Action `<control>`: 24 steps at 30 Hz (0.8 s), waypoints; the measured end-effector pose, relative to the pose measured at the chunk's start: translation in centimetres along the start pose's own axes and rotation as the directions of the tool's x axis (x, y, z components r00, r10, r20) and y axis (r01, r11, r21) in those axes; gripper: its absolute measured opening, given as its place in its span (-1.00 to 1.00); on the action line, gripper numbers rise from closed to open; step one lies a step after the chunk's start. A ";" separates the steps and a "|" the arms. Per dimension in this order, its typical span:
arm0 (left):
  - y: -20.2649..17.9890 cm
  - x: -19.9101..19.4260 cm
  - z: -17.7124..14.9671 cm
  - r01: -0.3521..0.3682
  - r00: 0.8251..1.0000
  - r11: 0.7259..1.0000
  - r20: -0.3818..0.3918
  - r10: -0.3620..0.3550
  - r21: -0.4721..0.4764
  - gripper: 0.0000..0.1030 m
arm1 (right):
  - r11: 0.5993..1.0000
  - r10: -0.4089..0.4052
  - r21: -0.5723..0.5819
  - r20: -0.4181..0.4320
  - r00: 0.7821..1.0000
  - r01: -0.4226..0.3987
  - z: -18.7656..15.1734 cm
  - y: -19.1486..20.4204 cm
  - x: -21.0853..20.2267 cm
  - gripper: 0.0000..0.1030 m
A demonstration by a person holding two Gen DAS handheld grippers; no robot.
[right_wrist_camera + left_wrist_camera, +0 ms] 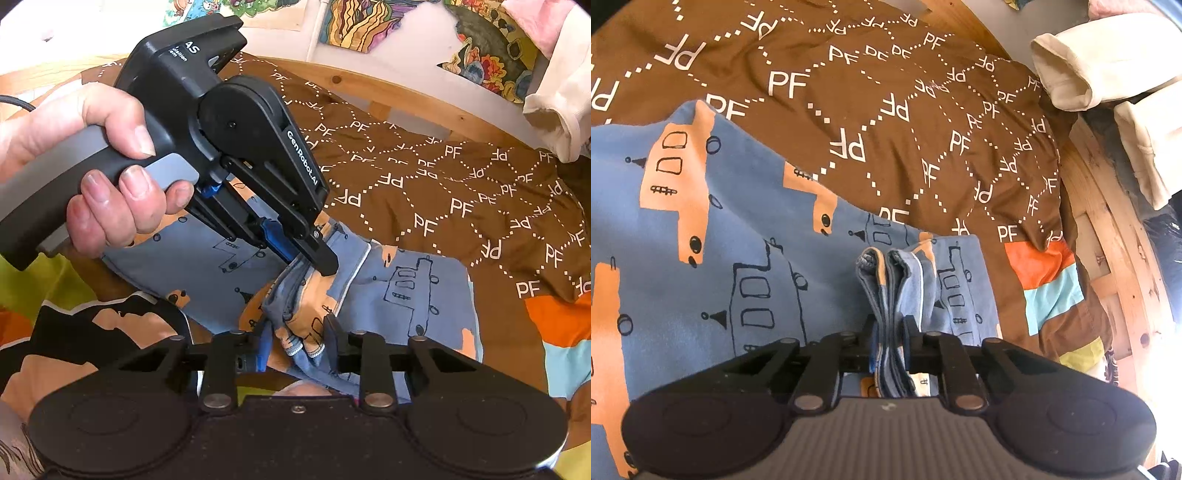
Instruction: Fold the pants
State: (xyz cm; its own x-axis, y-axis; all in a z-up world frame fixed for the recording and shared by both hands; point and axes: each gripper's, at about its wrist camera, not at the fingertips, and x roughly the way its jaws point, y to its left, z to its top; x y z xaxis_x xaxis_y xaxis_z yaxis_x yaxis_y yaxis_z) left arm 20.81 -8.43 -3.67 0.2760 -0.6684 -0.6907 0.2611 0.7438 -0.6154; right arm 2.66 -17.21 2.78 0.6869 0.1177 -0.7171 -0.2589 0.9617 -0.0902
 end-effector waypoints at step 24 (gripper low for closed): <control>1.0 -5.1 0.1 -0.054 0.997 0.999 0.047 0.054 -0.005 -0.81 | 0.995 0.097 -0.047 0.086 0.992 -0.093 2.1 2.0 -1.4 -0.70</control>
State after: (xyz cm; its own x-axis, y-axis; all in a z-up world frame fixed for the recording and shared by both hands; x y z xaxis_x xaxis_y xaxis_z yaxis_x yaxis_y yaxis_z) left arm 19.78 -4.29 -0.68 0.3329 -0.6269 -0.7044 0.2414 0.7788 -0.5790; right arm 2.60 -14.89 5.09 0.7144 0.2314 -0.6604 -0.3538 0.9337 -0.0555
